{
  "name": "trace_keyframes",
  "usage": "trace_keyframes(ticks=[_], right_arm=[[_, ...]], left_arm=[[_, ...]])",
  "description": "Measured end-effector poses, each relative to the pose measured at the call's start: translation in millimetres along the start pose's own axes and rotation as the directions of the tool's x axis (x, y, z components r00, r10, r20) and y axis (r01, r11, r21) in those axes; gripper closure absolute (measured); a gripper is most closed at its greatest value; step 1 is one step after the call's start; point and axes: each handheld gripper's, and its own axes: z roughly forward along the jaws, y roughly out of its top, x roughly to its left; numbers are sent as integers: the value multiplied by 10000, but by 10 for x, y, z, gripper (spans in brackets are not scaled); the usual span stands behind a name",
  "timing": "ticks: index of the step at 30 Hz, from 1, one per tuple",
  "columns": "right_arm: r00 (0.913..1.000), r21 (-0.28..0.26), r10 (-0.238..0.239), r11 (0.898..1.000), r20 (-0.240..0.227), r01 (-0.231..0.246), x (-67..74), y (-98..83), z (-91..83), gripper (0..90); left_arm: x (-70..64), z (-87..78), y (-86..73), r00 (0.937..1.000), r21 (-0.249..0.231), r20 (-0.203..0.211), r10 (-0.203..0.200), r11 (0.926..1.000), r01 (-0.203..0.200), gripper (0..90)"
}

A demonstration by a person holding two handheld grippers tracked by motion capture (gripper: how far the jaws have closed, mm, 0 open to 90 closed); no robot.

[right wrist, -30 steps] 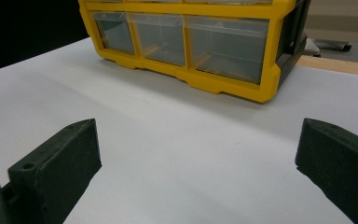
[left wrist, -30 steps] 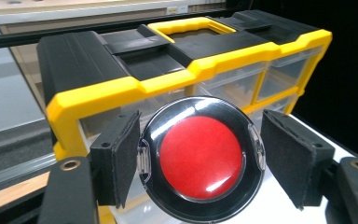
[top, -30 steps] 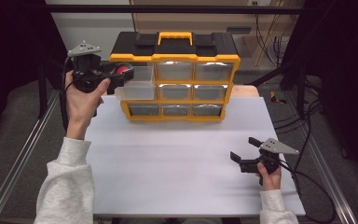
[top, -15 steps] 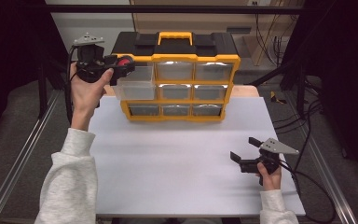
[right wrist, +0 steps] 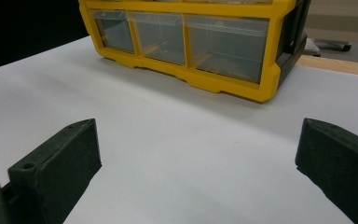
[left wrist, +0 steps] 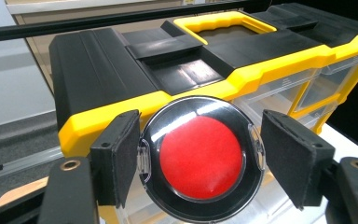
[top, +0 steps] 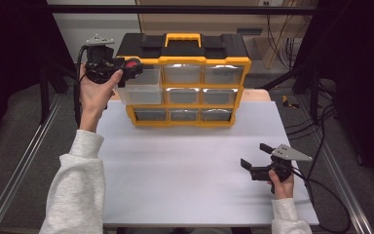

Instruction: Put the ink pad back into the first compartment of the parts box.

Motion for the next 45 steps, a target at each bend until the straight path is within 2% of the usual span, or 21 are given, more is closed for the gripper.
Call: trace_keyframes(ticks=[14,34,40,45], right_arm=[[10000,-6,-4,10000,-18,4,2,-1,4,4],[10000,29,35,10000,-15,-35,6,-1,4,4],[10000,39,37,10000,-23,-37,8,-3,7,4],[10000,32,38,10000,-31,-38,7,-2,5,4]], left_arm=[[-13,117,-99,9997,353,-62,249,9991,-246,299],[-51,164,-175,9977,929,-175,654,9936,-635,296],[-44,160,-183,9985,880,-140,536,9947,-522,294],[-57,145,-185,9976,691,-179,676,9954,-662,281]])
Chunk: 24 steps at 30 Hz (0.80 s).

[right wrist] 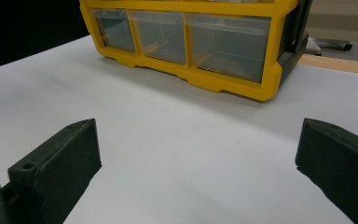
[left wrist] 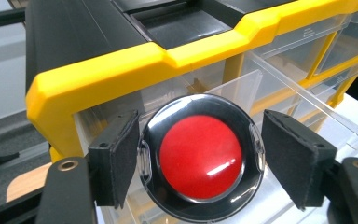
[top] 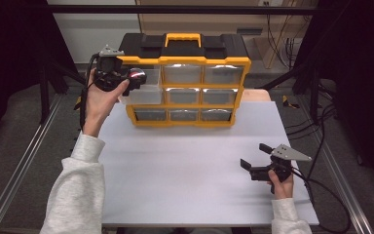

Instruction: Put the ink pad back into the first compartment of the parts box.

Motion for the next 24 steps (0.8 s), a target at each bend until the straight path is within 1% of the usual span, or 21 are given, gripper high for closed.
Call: trace_keyframes(ticks=[4,7,9,11,14,19,21,24], right_arm=[[10000,-3,16,10000,1,-16,1,0,0,4],[10000,-17,17,10000,5,-17,2,1,0,4],[10000,-40,-20,10000,5,20,-2,0,1,4],[10000,-40,-27,10000,8,27,-2,0,1,4],[10000,-38,-26,10000,18,26,-1,0,-1,4],[10000,-1,6,10000,34,-6,1,0,0,4],[10000,6,-8,10000,41,8,0,-1,1,4],[10000,6,-25,10000,49,25,0,-1,0,4]], left_arm=[[-11,-58,11,9999,-373,111,-5,9993,10,258],[-21,-118,12,9995,-600,309,50,9982,-32,230],[-36,-169,0,9989,-837,452,87,9965,-49,211],[-48,-220,-20,9986,-1093,520,120,9940,-63,187],[-60,-299,-58,9972,-1472,725,163,9891,-55,147],[-76,-426,-124,9936,-1833,1098,262,9830,-56,49],[-87,-482,-161,9928,-2017,1173,234,9795,7,28],[-95,-554,-232,9898,-2142,1406,245,9768,63,7]])
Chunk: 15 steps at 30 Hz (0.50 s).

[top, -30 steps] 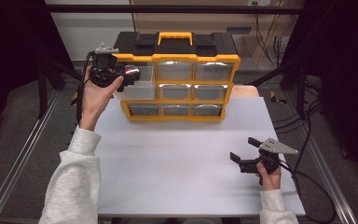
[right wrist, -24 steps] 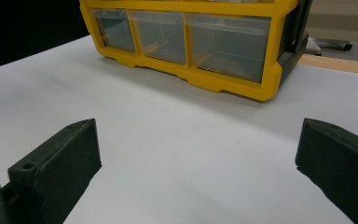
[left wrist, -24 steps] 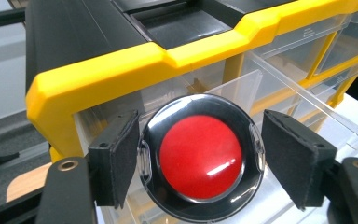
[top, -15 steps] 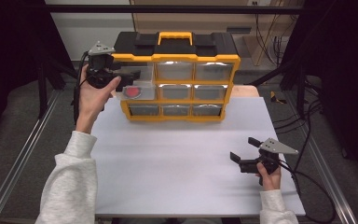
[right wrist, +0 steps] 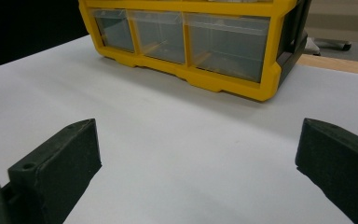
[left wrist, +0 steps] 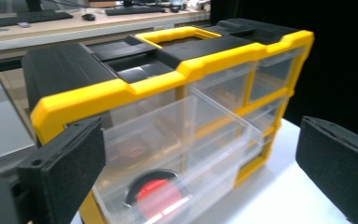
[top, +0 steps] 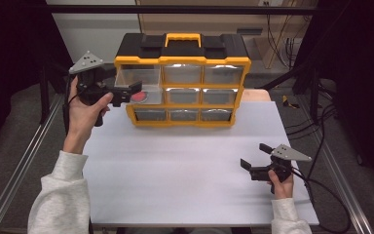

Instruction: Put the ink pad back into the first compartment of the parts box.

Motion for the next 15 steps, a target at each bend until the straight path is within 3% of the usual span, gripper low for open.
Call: trace_keyframes(ticks=[15], right_arm=[[10000,15,-9,10000,-5,9,1,-2,0,4]], left_arm=[[-79,-226,-485,9999,-313,117,-58,9995,62,0]])
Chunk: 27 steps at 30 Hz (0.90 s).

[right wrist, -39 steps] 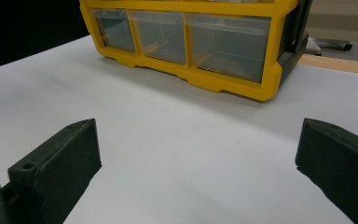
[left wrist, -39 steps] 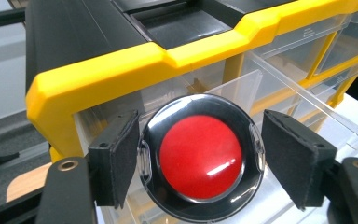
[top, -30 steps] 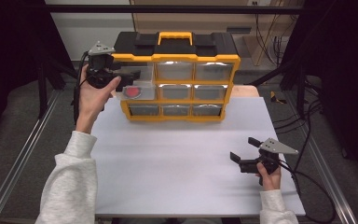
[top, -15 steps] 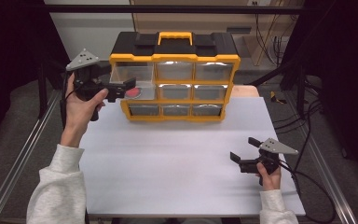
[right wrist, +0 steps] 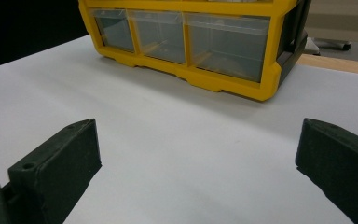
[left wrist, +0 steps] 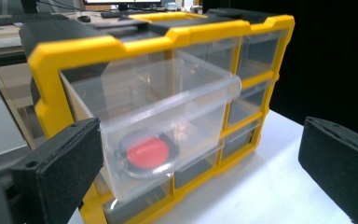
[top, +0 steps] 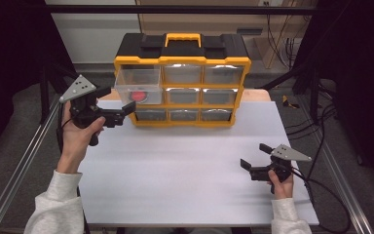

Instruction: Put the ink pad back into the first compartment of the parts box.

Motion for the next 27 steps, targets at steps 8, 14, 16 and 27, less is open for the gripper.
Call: trace_keyframes(ticks=[8,14,16,27], right_arm=[[10000,15,-5,10000,13,5,0,-2,2,4],[10000,12,13,10000,6,-13,3,-3,3,4],[10000,6,14,10000,10,-14,4,-3,2,4],[10000,18,0,10000,27,0,5,-7,3,4]], left_arm=[[-37,-23,-357,9999,155,124,-64,9999,62,1],[-49,-18,-661,9997,349,205,-132,9993,124,2],[-47,-12,-751,9997,386,199,-162,9991,154,2],[1,62,-1250,9968,798,450,-660,9949,622,2]])
